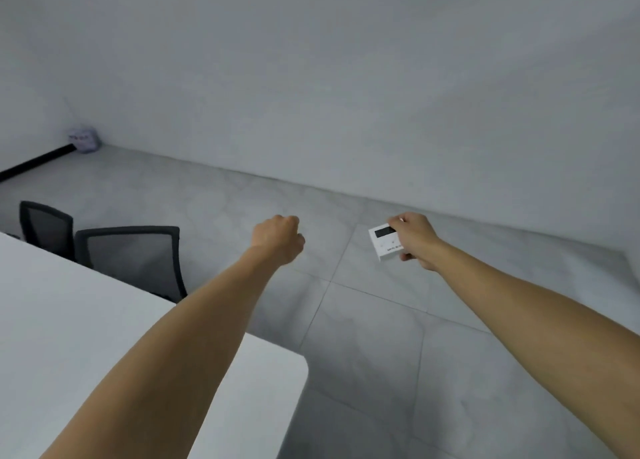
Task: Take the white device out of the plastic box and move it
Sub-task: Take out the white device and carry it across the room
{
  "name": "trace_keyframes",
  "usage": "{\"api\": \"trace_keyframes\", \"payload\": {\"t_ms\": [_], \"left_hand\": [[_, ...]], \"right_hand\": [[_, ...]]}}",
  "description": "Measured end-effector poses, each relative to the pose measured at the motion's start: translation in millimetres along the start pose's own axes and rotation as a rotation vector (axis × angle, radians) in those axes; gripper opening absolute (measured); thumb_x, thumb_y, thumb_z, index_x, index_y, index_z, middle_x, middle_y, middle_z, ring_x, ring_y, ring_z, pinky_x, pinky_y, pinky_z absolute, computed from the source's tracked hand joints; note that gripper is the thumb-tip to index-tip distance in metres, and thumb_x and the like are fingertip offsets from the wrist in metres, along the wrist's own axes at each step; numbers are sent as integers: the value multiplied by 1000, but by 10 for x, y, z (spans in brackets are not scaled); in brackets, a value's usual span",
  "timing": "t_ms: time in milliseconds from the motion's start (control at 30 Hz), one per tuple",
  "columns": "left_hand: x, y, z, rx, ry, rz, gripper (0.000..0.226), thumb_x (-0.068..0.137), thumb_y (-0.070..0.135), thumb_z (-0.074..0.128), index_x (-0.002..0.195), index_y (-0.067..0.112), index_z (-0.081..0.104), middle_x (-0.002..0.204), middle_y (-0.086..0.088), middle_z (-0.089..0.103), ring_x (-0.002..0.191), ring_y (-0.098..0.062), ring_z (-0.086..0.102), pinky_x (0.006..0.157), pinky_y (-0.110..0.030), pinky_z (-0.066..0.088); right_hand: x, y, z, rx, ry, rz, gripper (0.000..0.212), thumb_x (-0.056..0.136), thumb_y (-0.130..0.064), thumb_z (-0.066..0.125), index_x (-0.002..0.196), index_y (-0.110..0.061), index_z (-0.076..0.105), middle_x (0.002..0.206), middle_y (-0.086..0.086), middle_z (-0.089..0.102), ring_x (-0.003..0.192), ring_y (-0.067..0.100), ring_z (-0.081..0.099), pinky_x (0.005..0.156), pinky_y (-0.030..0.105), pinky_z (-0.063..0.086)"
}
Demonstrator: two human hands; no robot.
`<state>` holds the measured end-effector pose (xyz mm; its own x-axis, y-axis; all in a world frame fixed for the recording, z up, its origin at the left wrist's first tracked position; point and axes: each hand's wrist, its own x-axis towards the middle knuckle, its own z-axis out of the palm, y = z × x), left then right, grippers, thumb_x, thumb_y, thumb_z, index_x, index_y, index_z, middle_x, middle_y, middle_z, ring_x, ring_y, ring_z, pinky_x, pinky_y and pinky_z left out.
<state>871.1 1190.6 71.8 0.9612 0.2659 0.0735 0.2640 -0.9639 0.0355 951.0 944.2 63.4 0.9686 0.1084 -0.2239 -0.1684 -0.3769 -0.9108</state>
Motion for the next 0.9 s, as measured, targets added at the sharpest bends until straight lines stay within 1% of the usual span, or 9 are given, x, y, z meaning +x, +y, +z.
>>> {"api": "trace_keyframes", "payload": {"t_ms": [100,200,367,467,567,700,767,833,900], "left_hand": [[570,57,77,17,-13,-7,28,91,33,47,107,14,60,106,-12,63,93,-33,61,69,-33,39],[1193,107,199,25,-15,-31,28,92,32,46,105,13,60,104,-11,63,91,-32,60,68,-32,41],[2203,117,340,11,-16,-143,27,92,32,45,105,13,60,105,-12,63,91,-31,60,67,-32,39],[2612,-39,345,-7,-24,-230,28,91,32,46,106,13,60,106,-12,63,92,-32,60,68,-32,38],[2905,-379,339,1,-26,-327,28,91,33,46,106,14,60,108,-13,63,95,-33,61,69,-32,39],[3258,-984,350,-1,-11,-459,28,92,32,46,107,13,60,108,-13,63,95,-35,61,69,-33,39],[3506,-1406,441,4,-12,-525,27,91,31,46,105,12,60,107,-13,63,95,-35,60,69,-33,39],[3670,-1695,500,11,-19,-556,26,91,30,46,103,12,59,107,-14,63,95,-35,60,69,-32,39],[3962,-2134,555,11,-15,-593,26,91,30,46,102,11,59,107,-13,63,94,-35,60,68,-32,39]], "right_hand": [[615,-118,-9,-41,6,-29,17,94,-28,52,95,-14,61,78,6,65,58,18,59,36,22,38],[1327,-235,29,-91,-21,-78,15,92,-30,53,90,-17,61,80,5,64,61,19,58,35,22,38],[2614,-584,169,-160,-99,-144,15,90,-31,53,87,-18,60,77,3,63,61,19,58,35,22,39],[3228,-885,369,-219,-151,-189,18,90,-33,53,91,-17,61,76,2,63,61,19,58,35,22,38],[3707,-1211,762,-277,-231,-247,18,91,-33,53,93,-17,61,77,1,62,61,18,58,36,22,38],[4231,-1573,1489,-297,-345,-312,18,92,-31,53,94,-16,61,79,4,63,61,20,57,38,24,38],[4535,-1762,2043,-299,-407,-335,19,92,-32,53,93,-14,61,78,5,63,61,21,58,39,24,39],[4700,-1896,2397,-307,-449,-352,20,91,-32,52,91,-14,62,77,5,62,61,22,58,39,24,39],[4980,-2113,2934,-290,-493,-354,22,92,-32,52,89,-13,61,78,6,63,62,24,58,39,25,39]]}}
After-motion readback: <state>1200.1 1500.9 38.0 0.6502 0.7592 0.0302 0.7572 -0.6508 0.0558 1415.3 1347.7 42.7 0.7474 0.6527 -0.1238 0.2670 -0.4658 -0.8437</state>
